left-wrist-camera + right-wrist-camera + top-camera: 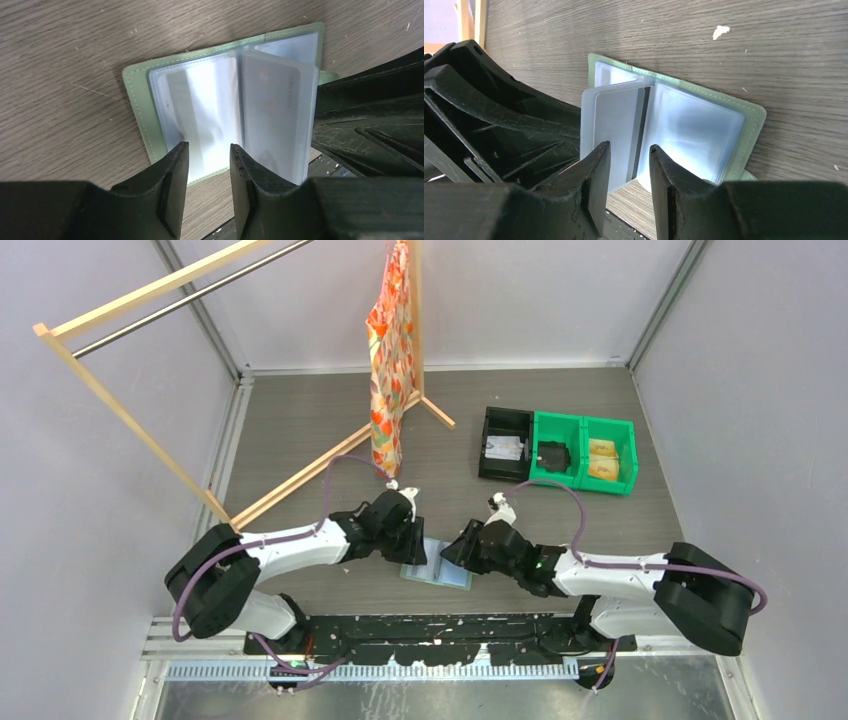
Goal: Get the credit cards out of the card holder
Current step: Remove the credit card from the card holder.
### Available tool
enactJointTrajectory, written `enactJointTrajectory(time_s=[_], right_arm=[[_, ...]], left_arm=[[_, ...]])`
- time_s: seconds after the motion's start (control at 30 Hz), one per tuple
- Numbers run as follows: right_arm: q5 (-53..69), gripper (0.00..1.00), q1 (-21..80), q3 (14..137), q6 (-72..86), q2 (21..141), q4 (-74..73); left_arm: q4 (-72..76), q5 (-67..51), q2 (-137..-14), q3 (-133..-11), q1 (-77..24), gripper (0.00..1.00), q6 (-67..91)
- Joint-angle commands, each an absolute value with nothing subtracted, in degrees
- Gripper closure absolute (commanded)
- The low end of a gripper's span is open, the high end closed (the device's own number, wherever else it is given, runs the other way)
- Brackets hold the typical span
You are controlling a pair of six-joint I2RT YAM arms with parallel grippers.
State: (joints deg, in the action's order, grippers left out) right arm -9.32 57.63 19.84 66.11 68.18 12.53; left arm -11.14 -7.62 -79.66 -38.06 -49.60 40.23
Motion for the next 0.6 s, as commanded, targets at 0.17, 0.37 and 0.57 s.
enactJointTrajectory(time_s=[0.17, 0.37, 0.57], right_arm=[[-9.59, 0.60, 57.44, 22.93, 65.73, 72.29, 16.73], [-9.67, 0.60, 57.42, 22.12, 66.23, 73.20, 17.57], [-9.37, 0.60, 57.40, 22.10, 66.27, 73.87, 17.89]], left_arm=[[-10.28, -6.94, -76.37, -36.83, -47.48, 0.64, 40.96], [-12.76, -1.96, -69.22, -36.27, -47.46, 0.64, 41.35], [-12.75, -2.65, -65.53, -36.04, -47.46, 0.63, 40.04]])
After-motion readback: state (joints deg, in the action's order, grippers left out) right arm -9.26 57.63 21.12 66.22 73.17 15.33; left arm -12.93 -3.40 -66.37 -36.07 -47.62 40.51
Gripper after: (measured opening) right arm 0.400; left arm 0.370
